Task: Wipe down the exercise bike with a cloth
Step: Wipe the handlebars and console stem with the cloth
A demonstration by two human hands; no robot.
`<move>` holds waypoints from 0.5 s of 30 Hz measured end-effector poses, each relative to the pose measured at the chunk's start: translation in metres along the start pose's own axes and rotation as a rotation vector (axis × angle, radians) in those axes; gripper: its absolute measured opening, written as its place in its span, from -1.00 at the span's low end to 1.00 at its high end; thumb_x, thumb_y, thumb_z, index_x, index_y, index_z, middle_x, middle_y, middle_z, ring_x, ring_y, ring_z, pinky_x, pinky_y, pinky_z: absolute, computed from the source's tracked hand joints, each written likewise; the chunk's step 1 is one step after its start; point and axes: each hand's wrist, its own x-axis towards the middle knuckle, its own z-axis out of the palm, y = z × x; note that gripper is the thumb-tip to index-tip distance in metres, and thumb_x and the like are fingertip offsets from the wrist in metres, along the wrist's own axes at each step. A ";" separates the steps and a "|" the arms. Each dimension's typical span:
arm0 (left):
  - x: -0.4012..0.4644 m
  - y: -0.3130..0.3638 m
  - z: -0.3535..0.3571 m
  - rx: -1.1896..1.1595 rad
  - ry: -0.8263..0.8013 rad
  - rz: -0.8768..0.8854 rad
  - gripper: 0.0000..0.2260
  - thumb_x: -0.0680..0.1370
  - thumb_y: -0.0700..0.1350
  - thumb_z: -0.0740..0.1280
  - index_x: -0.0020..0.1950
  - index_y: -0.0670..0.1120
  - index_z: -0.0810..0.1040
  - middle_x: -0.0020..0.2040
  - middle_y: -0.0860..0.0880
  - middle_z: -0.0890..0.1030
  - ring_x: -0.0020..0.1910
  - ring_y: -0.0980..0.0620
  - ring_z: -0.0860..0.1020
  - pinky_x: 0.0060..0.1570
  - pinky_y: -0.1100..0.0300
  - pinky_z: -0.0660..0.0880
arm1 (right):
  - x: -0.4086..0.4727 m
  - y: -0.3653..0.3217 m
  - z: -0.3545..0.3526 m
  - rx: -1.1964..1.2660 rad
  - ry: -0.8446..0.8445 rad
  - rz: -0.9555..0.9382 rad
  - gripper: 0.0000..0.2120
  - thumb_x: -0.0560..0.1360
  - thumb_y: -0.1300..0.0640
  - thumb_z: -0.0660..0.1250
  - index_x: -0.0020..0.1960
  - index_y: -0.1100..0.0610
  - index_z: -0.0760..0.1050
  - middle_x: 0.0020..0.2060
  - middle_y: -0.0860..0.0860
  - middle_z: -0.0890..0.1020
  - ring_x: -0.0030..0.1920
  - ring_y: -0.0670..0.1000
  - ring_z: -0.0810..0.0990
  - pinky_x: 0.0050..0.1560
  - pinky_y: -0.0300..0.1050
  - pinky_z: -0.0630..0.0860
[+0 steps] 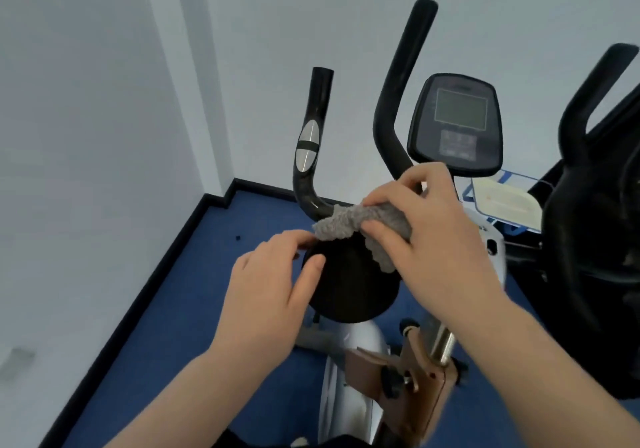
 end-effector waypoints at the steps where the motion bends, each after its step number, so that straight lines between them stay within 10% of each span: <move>1: -0.002 0.000 0.001 -0.016 0.018 -0.004 -0.72 0.57 0.12 0.14 0.22 0.12 0.49 0.05 0.24 0.55 0.07 0.25 0.50 0.15 0.13 0.45 | -0.004 -0.002 -0.004 -0.038 0.001 -0.024 -0.76 0.44 0.01 0.43 0.09 -0.07 0.52 0.03 -0.10 0.37 -0.11 -0.07 0.46 -0.15 -0.11 0.48; 9: -0.027 -0.012 0.013 -0.327 0.081 -0.047 -0.72 0.64 -0.05 0.21 0.30 0.23 0.49 0.15 0.34 0.57 0.21 0.31 0.50 0.11 0.45 0.42 | -0.042 -0.013 0.034 -0.029 0.025 -0.174 -0.63 0.43 -0.19 0.37 0.11 0.01 0.57 0.01 -0.10 0.55 0.06 -0.07 0.44 0.08 -0.25 0.21; 15: -0.028 -0.012 0.010 -0.321 0.095 -0.022 -0.69 0.62 -0.05 0.20 0.27 0.32 0.47 0.16 0.38 0.56 0.20 0.34 0.50 0.11 0.51 0.37 | -0.041 0.001 0.048 -0.010 0.140 -0.173 -0.60 0.39 0.06 0.51 0.21 0.07 0.59 0.09 -0.03 0.58 0.14 0.01 0.48 0.20 -0.19 0.24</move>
